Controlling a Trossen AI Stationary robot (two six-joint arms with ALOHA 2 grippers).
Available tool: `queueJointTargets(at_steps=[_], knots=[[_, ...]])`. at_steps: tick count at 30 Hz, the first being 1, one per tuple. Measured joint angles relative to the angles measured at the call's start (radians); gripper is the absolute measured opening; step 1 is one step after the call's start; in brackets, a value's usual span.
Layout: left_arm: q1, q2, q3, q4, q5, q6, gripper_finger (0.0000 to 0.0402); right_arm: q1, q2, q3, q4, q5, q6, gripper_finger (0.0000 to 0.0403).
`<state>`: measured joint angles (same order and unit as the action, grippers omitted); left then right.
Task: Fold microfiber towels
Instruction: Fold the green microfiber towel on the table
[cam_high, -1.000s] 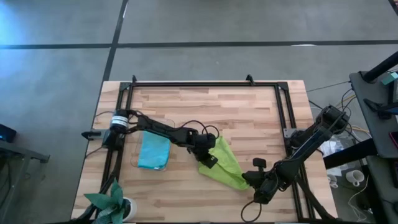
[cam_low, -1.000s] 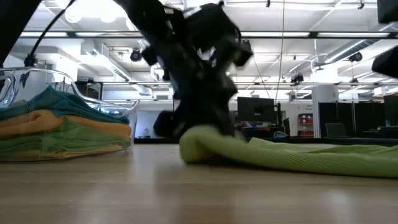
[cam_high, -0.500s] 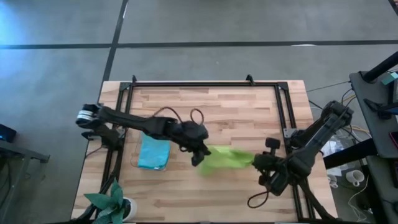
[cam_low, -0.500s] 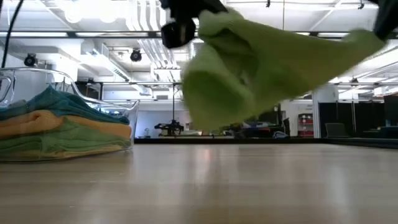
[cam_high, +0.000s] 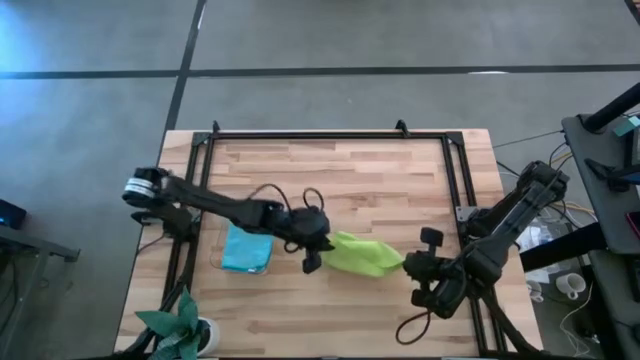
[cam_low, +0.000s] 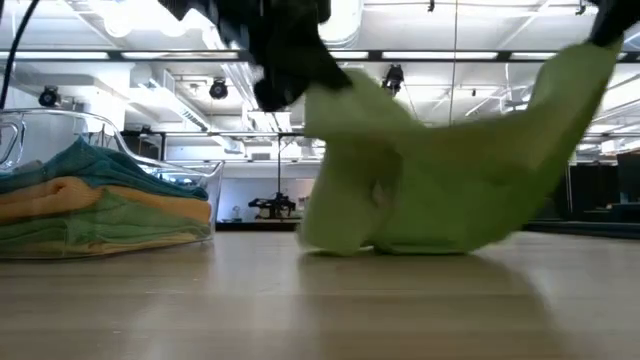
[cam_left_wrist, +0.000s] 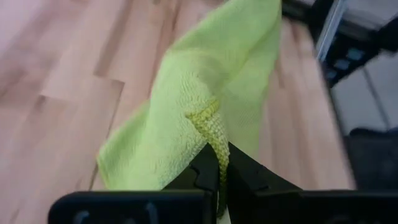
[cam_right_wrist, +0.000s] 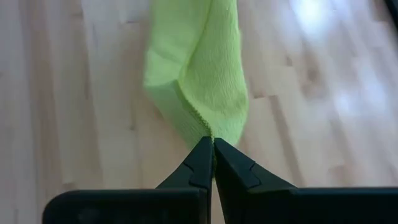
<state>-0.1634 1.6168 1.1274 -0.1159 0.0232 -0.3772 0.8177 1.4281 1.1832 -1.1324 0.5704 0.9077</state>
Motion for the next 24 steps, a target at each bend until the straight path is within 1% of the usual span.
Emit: queueJointTargets(at_steps=[3, 6, 9, 12, 16, 19, 22, 24], knots=[[-0.032, 0.060, -0.061, 0.137, 0.000, 0.089, 0.0000, 0.000, 0.001, -0.063, 0.098, -0.027, 0.001, 0.0009], [-0.070, 0.115, -0.092, 0.223, -0.004, 0.215, 0.0000, 0.000, 0.001, -0.128, 0.190, -0.053, 0.001, 0.0009], [-0.100, 0.170, -0.100, 0.260, -0.007, 0.324, 0.0000, -0.002, 0.001, -0.179, 0.242, -0.079, 0.023, 0.0009], [-0.120, 0.218, -0.095, 0.285, -0.008, 0.417, 0.0002, -0.003, 0.001, -0.204, 0.247, -0.083, 0.057, 0.0009], [-0.137, 0.267, -0.087, 0.308, -0.009, 0.525, 0.0024, -0.003, 0.001, -0.212, 0.250, -0.083, 0.079, 0.0009], [-0.150, 0.274, -0.087, 0.326, -0.012, 0.601, 0.0047, -0.003, 0.001, -0.212, 0.251, -0.083, 0.080, 0.0009], [-0.165, 0.254, -0.086, 0.319, -0.014, 0.620, 0.0072, -0.003, 0.001, -0.211, 0.250, -0.083, 0.080, 0.0009], [-0.177, 0.237, -0.086, 0.315, -0.034, 0.620, 0.0088, -0.003, 0.001, -0.210, 0.250, -0.083, 0.080, 0.0009]])
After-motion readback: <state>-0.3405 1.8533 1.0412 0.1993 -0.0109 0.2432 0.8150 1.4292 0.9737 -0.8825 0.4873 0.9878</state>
